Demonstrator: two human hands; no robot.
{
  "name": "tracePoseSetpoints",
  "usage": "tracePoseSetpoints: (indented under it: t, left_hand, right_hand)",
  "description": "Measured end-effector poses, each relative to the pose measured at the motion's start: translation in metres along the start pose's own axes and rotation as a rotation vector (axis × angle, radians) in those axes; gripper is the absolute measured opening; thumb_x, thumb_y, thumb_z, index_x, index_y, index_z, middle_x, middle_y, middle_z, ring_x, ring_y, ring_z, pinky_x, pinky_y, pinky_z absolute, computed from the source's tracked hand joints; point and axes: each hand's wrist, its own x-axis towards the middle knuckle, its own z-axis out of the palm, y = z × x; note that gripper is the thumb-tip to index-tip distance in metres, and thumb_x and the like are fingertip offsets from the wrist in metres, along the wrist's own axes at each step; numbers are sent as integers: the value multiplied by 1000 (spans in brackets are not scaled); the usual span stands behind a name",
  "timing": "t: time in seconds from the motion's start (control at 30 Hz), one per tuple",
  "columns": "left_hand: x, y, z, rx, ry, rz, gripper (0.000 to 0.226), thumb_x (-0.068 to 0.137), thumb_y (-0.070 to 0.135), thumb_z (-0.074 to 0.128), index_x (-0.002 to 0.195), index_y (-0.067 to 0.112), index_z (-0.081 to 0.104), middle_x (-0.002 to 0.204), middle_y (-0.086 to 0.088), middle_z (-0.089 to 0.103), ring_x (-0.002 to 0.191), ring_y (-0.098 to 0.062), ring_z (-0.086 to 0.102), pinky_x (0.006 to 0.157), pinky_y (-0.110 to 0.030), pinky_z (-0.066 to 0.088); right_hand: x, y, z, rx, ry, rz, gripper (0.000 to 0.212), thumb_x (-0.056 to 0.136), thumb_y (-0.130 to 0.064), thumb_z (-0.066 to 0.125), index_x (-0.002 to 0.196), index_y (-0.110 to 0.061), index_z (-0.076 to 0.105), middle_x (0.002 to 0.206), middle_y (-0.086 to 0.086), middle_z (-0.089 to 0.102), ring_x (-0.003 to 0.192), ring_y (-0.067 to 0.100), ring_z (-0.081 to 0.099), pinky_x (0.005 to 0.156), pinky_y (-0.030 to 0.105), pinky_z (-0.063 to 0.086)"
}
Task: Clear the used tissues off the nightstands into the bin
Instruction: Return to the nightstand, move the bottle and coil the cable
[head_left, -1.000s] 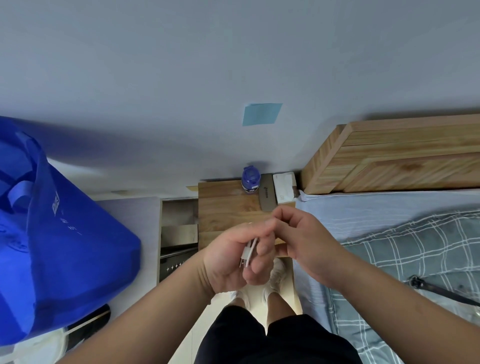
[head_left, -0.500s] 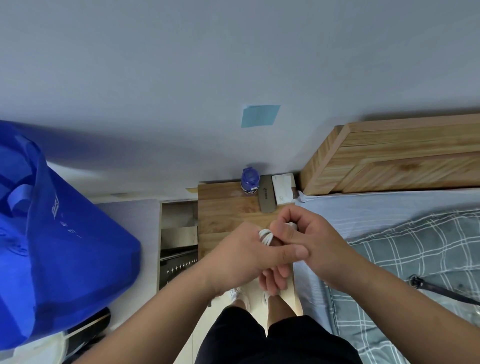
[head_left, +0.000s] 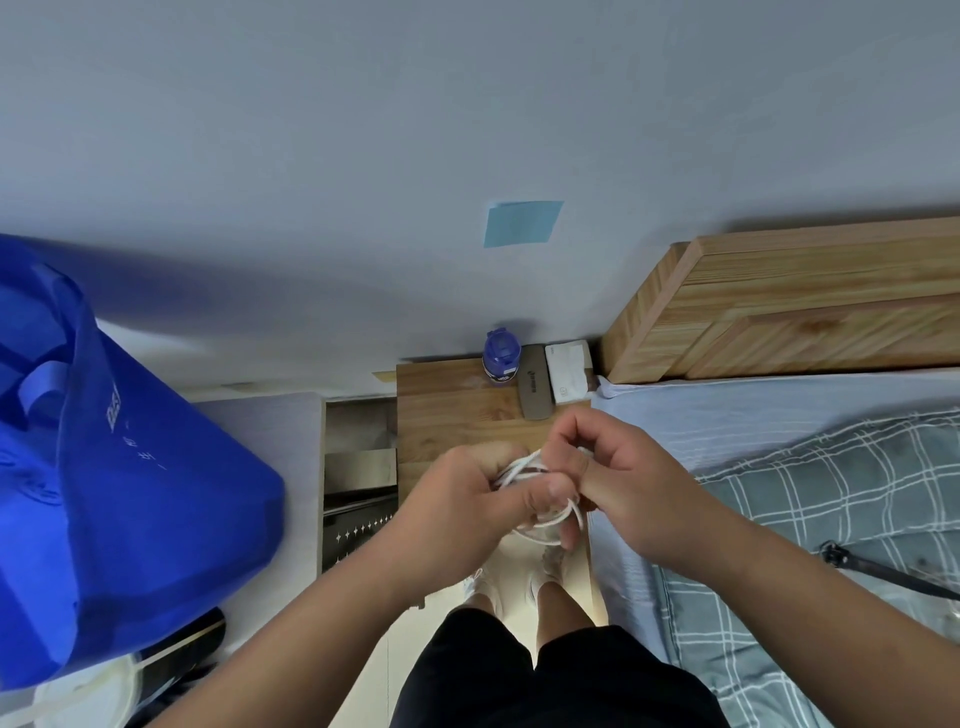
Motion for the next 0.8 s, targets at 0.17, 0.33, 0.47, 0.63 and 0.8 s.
tracePoseSetpoints:
  t: [0.17,0.33,0.47,0.63,0.8]
  left_hand:
    - [-1,-3,-3,73,140,113,25,98,48,55,77,35,61,65,10,60,58,-1,54,57,-13,45]
    - [-4,0,12,-110,197,118,35,104,50,48,73,40,60,59,8,54,49,-7,51,44,-24,45]
    - [0,1,23,-187,323,95,37,96,55,48,72,31,62,58,7,53,47,-8,53,39,-26,43]
    - [9,-4,31,-152,459,104,37,102,45,56,80,19,70,65,11,63,60,-3,57,61,-17,48]
    - [14,-13,31,-44,466,36,35,106,39,56,77,24,67,65,13,64,59,5,55,57,-8,43]
  right_hand:
    - [3,-4,-3,429,-101,145,18,100,-18,53,97,-10,69,78,12,66,65,24,67,57,38,60]
    - [6,-3,-5,554,-138,204,14,94,-20,70,100,-9,75,83,11,73,65,22,73,51,34,61]
    - [10,2,-3,528,-72,248,34,77,-33,88,106,-18,77,89,9,74,62,22,69,51,30,55]
    - [7,10,3,578,1,299,37,66,-38,95,94,-19,80,83,4,74,60,14,66,53,28,51]
    - [0,14,7,600,0,296,24,91,-36,68,99,-16,80,80,5,71,67,16,65,55,28,51]
